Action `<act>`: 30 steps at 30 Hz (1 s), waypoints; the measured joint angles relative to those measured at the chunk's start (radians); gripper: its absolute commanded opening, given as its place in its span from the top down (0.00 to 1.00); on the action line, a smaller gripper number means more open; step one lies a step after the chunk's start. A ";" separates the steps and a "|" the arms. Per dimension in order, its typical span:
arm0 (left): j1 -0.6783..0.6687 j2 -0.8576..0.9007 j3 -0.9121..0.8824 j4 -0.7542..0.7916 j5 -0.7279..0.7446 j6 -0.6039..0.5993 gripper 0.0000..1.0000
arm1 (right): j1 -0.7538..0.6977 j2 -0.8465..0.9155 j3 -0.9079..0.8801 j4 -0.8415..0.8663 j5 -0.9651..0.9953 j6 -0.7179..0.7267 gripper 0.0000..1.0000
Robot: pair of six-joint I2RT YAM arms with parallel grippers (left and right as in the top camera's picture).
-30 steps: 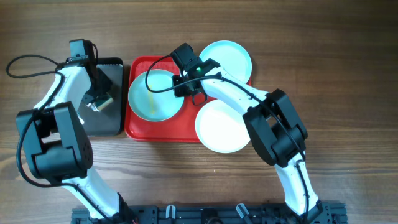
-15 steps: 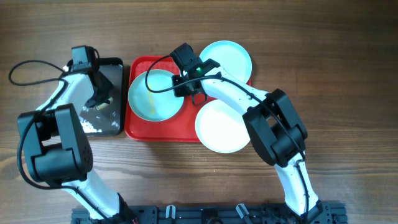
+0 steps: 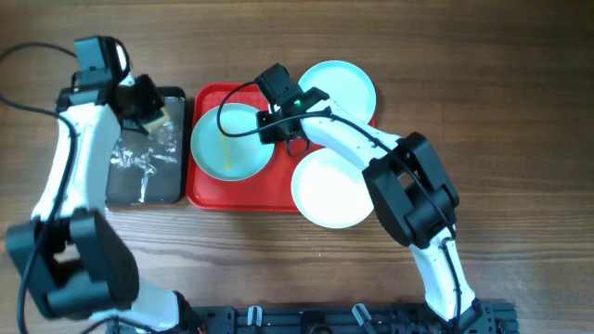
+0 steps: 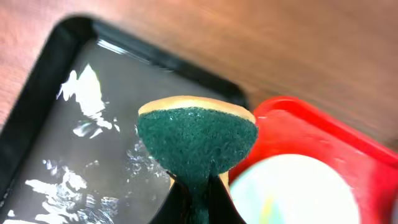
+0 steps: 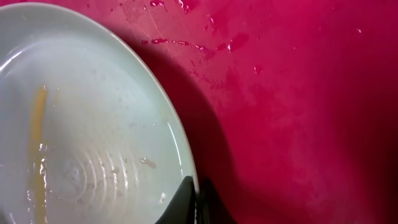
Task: Clean dirty plates on tray and stack at the side
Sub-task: 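Carry the sponge with the left gripper over the left plate, then scrub the left plate with the sponge while the right gripper holds its rim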
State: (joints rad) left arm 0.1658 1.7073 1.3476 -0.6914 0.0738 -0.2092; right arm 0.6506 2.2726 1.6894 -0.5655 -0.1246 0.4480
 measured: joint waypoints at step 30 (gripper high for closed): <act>-0.241 0.328 0.005 -0.045 0.246 0.198 0.96 | -0.103 0.034 0.002 -0.013 -0.299 -0.008 0.96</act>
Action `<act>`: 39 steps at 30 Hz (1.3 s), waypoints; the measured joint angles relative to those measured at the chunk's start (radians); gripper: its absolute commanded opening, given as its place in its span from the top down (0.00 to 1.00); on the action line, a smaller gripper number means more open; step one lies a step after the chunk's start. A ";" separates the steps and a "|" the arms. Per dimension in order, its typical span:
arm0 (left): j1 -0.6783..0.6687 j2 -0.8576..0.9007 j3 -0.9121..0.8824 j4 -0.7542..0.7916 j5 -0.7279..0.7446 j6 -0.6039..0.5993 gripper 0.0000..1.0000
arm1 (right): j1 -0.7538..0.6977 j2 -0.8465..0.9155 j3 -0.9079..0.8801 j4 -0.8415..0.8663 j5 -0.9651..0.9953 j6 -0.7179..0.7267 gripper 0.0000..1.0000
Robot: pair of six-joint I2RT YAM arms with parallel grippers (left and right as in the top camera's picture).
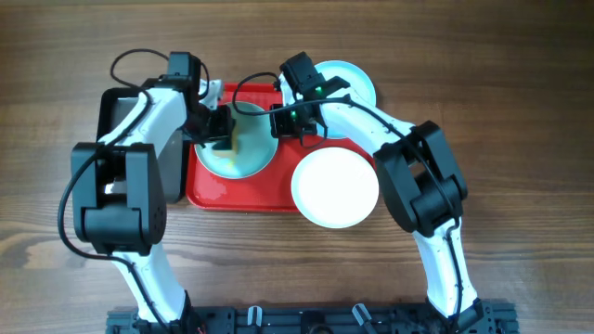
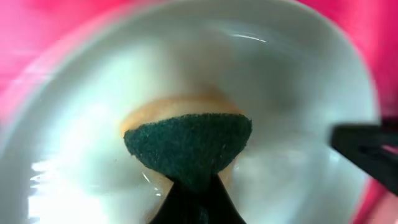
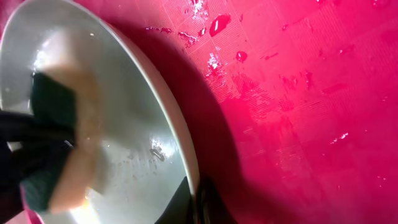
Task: Clean dirty plates on tray and stack at the side
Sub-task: 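Scrub the left plate with the sponge while the right gripper holds its rim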
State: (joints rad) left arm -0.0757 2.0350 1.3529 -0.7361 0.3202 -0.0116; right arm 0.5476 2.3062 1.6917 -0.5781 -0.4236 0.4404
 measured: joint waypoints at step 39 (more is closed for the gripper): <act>-0.219 -0.132 -0.174 0.106 -0.254 -0.449 0.96 | -0.020 0.013 0.004 -0.007 -0.069 -0.041 0.96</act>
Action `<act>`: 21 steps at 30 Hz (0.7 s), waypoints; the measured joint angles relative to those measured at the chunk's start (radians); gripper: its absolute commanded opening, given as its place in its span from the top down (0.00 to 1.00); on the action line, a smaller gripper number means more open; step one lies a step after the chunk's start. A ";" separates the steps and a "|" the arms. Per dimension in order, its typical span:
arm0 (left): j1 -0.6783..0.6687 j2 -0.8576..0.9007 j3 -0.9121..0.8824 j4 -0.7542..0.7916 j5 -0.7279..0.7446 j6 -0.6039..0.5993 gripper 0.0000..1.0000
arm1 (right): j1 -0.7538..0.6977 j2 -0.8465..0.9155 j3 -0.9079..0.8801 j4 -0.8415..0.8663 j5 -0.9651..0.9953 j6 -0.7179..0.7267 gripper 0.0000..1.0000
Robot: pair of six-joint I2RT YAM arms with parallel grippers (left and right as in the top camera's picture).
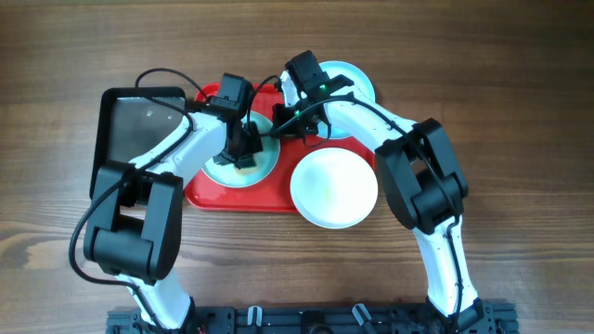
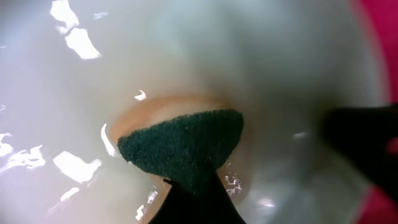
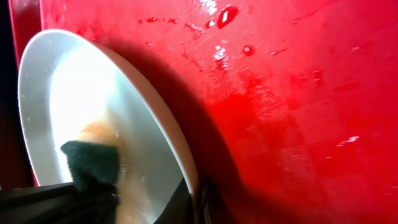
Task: Clean dirty plates on tray and stack at the side
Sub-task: 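Scrub the left plate with the sponge while the right gripper holds its rim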
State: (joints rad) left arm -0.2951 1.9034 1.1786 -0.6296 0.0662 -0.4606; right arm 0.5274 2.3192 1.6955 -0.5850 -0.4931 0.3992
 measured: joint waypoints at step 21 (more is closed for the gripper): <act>0.148 0.015 0.011 0.015 0.111 0.091 0.96 | 0.008 0.002 -0.004 0.008 -0.012 0.072 0.96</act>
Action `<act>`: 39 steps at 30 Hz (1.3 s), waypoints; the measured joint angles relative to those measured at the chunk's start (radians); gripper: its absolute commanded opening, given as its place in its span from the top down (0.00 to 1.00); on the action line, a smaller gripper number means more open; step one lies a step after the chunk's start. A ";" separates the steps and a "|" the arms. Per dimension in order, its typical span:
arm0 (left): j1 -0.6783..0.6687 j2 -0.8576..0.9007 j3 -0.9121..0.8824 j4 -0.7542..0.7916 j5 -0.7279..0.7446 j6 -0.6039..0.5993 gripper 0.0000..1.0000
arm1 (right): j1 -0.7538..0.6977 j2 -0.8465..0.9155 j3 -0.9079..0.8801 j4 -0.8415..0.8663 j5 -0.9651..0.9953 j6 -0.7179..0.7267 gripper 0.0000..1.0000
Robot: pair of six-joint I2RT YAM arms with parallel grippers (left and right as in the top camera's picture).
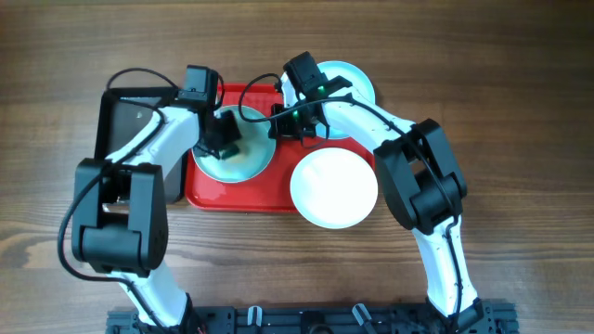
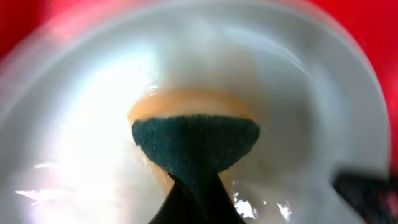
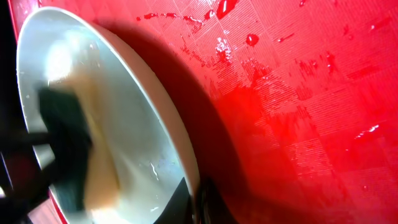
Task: Clean dirty plates on tray and stack at the side
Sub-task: 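Scrub the left plate with the sponge while the right gripper holds its rim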
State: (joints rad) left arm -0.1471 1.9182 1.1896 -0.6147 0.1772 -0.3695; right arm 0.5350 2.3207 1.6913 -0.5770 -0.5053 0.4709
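A pale green plate point(image 1: 243, 154) lies on the left half of the red tray point(image 1: 278, 190). My left gripper point(image 1: 223, 139) is shut on a sponge point(image 2: 195, 144), dark green pad over yellow foam, pressed into the wet plate point(image 2: 298, 118). My right gripper point(image 1: 277, 130) is shut on that plate's right rim point(image 3: 186, 163), holding it on the tray point(image 3: 298, 124). A white plate point(image 1: 334, 186) rests at the tray's lower right, half off it. Another pale plate point(image 1: 348, 79) sits at the upper right behind my right arm.
A black tray point(image 1: 121, 116) lies left of the red one, mostly under my left arm. Water drops dot the red tray surface point(image 3: 249, 38). Bare wood table point(image 1: 520, 186) surrounds everything.
My left gripper with the sponge has shifted from the plate's middle toward its upper left part. My right gripper still pinches the same rim.
At first my left gripper held the sponge over the black tray while my right pinched the streaked plate's rim. Then the sponge was inside the plate. It was at the plate's centre after that, and now sits toward the upper left, the right grip unchanged.
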 measured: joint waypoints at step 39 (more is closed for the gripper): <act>-0.082 0.026 0.070 -0.060 0.149 0.265 0.96 | 0.002 0.002 0.000 0.008 -0.003 0.004 0.96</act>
State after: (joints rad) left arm -0.2287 1.9446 1.2594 -0.6743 0.3260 -0.1043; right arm 0.5365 2.3226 1.6909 -0.5686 -0.5083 0.4751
